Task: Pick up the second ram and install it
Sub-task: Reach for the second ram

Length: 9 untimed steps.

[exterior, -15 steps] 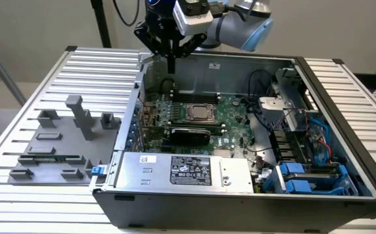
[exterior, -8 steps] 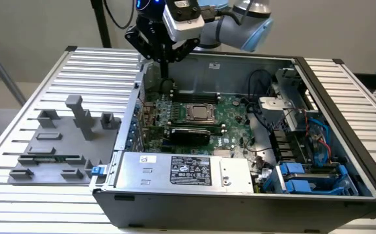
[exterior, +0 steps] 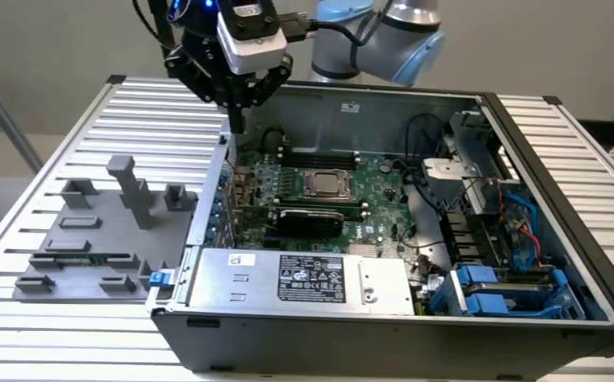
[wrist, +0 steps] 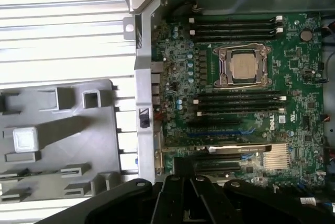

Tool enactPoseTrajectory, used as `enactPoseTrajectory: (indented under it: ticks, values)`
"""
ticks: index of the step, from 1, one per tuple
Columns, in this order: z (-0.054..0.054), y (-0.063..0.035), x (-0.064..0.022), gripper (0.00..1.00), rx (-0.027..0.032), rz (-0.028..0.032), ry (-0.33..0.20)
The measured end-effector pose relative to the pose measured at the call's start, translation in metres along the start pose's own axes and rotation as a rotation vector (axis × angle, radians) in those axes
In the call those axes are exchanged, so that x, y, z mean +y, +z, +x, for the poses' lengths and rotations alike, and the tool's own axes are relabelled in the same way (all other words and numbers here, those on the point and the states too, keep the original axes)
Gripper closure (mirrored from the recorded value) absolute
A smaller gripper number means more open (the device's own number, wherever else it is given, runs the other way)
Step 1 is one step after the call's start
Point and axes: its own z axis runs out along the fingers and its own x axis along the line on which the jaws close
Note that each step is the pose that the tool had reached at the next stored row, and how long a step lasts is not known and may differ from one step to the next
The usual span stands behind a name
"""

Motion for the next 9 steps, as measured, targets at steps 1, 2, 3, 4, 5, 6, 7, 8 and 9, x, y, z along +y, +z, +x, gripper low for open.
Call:
enactPoseTrajectory:
  ticks: [1,2,3,4,5,6,7,8,9]
  values:
    - [0.004,-0.0002,-0.0013,0.89,0.0000,0.0001,0.000]
    - [0.009,-0.0003,-0.0024,0.89,-0.0002,0.0001,0.000]
    - [0.013,-0.0005,-0.0034,0.89,-0.0002,0.0001,0.000]
    - [0.018,-0.0006,-0.0044,0.89,-0.0003,0.0001,0.000]
    - [0.022,-0.0007,-0.0053,0.89,-0.0004,0.0000,0.000]
    - [0.027,-0.0008,-0.0061,0.89,-0.0004,0.0001,0.000]
    - [0.031,-0.0010,-0.0069,0.89,-0.0004,0.0000,0.000]
    - [0.036,-0.0011,-0.0076,0.89,-0.0004,0.0001,0.000]
    - [0.040,-0.0012,-0.0083,0.89,-0.0004,0.0001,0.000]
